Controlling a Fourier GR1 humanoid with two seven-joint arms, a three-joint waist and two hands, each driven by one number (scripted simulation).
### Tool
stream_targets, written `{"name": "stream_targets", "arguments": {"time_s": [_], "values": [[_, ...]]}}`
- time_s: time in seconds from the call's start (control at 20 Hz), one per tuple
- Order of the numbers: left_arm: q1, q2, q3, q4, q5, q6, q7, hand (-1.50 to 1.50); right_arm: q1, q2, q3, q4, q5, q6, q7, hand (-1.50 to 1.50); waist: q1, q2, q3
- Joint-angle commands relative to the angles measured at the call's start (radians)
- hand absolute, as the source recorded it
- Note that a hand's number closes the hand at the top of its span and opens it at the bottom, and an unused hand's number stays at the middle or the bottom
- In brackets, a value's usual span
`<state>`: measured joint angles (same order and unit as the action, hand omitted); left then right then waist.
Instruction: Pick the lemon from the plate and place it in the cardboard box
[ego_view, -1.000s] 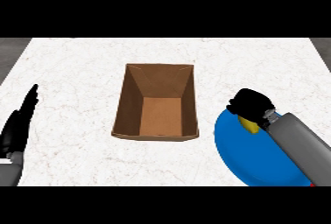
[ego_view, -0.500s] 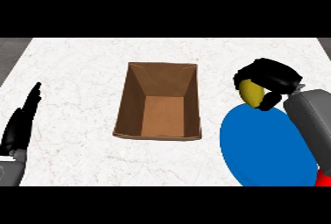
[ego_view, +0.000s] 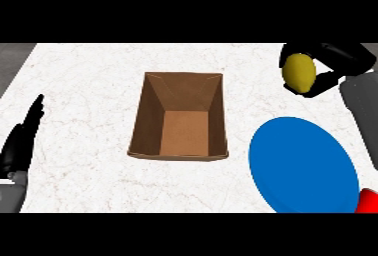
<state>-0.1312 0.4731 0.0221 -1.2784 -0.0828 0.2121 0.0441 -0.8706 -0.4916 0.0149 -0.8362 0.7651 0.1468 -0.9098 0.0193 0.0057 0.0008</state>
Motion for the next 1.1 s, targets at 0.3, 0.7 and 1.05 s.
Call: {"name": "stream_targets", "arguments": {"time_s": [0.3, 0.7, 1.05], "values": [[0.026, 0.027, 0.036, -0.03, 0.01, -0.05, 0.027, 0.0, -0.083, 0.114, 0.008, -0.16, -0.152, 0.292, 0.126, 1.5, -0.021, -0.013, -0.001], [0.053, -0.011, 0.045, 0.008, -0.021, -0.024, -0.03, 0.0, -0.146, 0.345, 0.022, -0.25, -0.215, 0.338, 0.488, 1.5, -0.017, -0.009, -0.002], [0.076, -0.045, 0.03, -0.058, -0.04, -0.019, -0.028, 0.0, -0.234, 0.488, 0.089, -0.146, -0.241, 0.285, 0.653, 1.5, 0.005, -0.004, -0.001]]}}
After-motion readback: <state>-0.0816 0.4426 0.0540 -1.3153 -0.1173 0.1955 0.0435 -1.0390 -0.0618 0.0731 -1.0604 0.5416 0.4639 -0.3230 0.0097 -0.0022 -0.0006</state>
